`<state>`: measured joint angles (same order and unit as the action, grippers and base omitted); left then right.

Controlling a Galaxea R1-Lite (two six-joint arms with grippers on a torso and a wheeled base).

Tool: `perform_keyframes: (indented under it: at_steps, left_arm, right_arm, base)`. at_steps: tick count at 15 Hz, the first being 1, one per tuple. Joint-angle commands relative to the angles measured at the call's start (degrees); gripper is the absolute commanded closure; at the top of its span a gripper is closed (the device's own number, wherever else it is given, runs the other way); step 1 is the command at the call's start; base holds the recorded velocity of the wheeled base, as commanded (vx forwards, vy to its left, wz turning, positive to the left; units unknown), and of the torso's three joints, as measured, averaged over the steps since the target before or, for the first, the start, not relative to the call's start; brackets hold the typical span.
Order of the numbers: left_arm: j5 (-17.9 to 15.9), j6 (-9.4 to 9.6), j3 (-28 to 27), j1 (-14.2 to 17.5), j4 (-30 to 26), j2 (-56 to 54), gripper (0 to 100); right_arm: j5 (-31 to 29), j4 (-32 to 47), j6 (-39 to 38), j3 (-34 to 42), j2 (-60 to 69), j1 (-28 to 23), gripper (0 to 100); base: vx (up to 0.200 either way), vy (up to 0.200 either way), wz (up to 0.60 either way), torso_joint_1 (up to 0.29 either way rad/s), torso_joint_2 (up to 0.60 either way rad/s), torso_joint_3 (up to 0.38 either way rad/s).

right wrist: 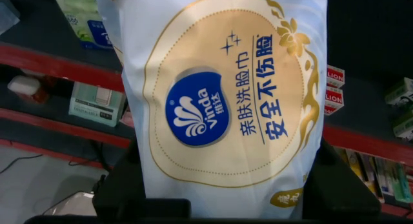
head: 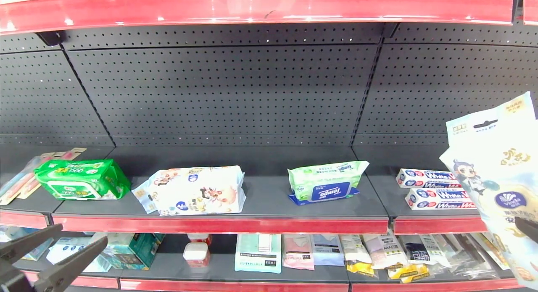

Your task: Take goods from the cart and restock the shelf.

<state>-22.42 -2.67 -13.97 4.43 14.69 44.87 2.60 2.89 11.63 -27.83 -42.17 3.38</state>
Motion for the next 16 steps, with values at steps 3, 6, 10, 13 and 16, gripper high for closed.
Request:
perform_keyframes:
  at_steps: [3, 6, 10, 13, 16]
  left_arm:
    - [4.14, 1.79, -3.96, -0.91, -8.27, -19.21, 0]
    - [4.05, 2.05, -4.75, -1.09, -16.27, -26.77, 0]
    - [6.69, 2.76, -3.87, -0.73, -24.62, -33.18, 0]
    - [12.22, 2.85, 0.61, -0.82, -24.8, -36.88, 0]
    - [12.49, 4.52, 2.72, -0.82, -24.97, -38.63, 0]
  right_arm:
    - [0.04, 0.01, -0.03, -0.73, 0.16, 0.05, 100]
    - [0.04, 0.01, 0.06, -1.08, 0.16, 0.14, 100]
    - [-0.05, 0.01, 0.76, -1.08, 0.59, 0.14, 100]
    - [-0.22, 0.01, 3.05, -1.35, 0.77, -0.39, 100]
    - [-0.31, 0.01, 3.14, -1.35, 0.59, -0.39, 100]
  base:
    - [0.0, 0.0, 0.0, 0.0, 0.0, 0.0]
    - [0.0, 0.0, 0.0, 0.0, 0.0, 0.0]
    - [0.0, 0.0, 0.0, 0.0, 0.0, 0.0]
    - [0.0, 0.0, 0.0, 0.0, 0.0, 0.0]
    - [0.0, 0.0, 0.2, 0.001, 0.0, -0.001]
